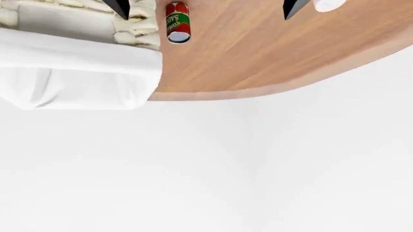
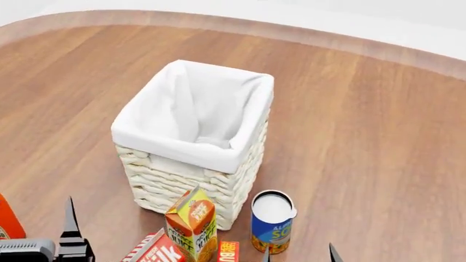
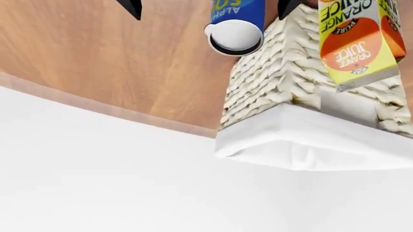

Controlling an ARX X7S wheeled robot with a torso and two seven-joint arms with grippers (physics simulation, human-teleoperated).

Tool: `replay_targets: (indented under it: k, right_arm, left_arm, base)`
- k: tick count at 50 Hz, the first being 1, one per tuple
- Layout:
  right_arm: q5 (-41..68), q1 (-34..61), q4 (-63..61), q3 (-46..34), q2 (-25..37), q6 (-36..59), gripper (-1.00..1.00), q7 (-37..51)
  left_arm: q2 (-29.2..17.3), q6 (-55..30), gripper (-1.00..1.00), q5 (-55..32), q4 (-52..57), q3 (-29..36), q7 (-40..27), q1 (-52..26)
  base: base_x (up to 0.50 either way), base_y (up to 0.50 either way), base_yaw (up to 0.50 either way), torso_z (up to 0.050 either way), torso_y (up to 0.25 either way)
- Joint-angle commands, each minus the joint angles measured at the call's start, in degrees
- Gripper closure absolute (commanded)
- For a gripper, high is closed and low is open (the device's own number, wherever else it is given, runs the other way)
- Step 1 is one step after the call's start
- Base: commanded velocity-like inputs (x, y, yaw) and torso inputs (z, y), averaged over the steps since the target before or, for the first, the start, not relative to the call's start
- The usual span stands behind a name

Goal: Pick up the butter and put it in the basket.

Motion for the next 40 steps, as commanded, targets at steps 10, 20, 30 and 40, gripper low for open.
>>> replay_targets:
  k: [10,20,30,40]
  right_arm:
    - [-1.04,-0.09,0.15,0.36,-0.78,0.07,-1.00,-0.70]
    - [-0.96,-0.16,-0.23,0.01,-0.44,0.21,-1.00,-0.34]
    - [-0.91,-0.09,-0.37,-0.36,-0.15,0.23,-1.00,-0.01]
    - [-1.01,0.10,-0.33,-1.05,-0.04,0.19,-1.00,0.22]
  left_arm:
    - [0.73,-2.17,-1.00,-1.74,2.30,-2.96,0.76,-0.19]
    - [0.50,-3.58,-1.00,-3.06,2.37,-4.05,0.06,-1.19]
    - [-0.41,-5.38,-1.00,-4.94,4.55,-6.20,-0.92,-2.31]
    - [-2.41,-7.66,-1.00,-6.54,3.21,-10.52,-2.84,-6.21]
  base:
    - [0.00,0.00,0.00,0.000,-0.087]
    - [0.00,0.00,0.00,0.000,-0.250]
    - [0.00,0.00,0.00,0.000,-0.250]
    - [0.00,0.00,0.00,0.000,-0.125]
